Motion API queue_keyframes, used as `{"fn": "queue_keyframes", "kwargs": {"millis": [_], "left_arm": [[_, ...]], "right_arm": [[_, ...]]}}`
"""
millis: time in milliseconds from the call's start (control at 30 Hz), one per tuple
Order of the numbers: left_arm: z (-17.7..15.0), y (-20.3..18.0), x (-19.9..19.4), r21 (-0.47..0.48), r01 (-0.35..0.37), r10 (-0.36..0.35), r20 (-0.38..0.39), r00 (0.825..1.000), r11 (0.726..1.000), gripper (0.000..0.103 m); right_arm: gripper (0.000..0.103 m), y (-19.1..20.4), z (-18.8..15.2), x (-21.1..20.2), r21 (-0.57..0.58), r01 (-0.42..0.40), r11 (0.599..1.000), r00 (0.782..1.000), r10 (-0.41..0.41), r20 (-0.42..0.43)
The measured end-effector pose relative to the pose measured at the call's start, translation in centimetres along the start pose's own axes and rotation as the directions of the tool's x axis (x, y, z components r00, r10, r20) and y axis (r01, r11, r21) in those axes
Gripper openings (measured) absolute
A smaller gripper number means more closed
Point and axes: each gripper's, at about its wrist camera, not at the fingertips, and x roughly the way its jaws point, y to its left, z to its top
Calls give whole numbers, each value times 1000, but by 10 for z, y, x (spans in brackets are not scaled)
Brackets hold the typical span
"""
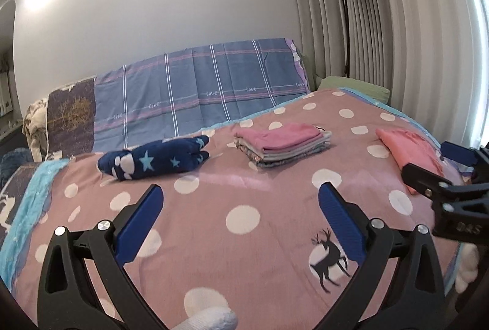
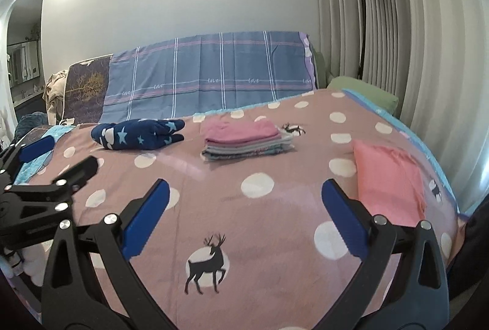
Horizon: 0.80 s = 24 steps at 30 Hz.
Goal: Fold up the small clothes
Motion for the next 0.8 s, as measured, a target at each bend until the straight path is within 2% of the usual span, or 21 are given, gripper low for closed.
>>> {"fn": "queue_keyframes", "kwargs": {"millis": [267, 800], "left_arm": [[-24, 11, -10, -34, -4, 2, -50, 999, 999, 102], [-33, 12, -8, -27, 8, -9, -63, 998, 1000, 102]], "right_arm": [[101, 4, -12, 1, 15, 4, 1000, 999, -4, -54], [101, 13, -14, 8, 11, -2, 1000, 996, 3, -84]]}}
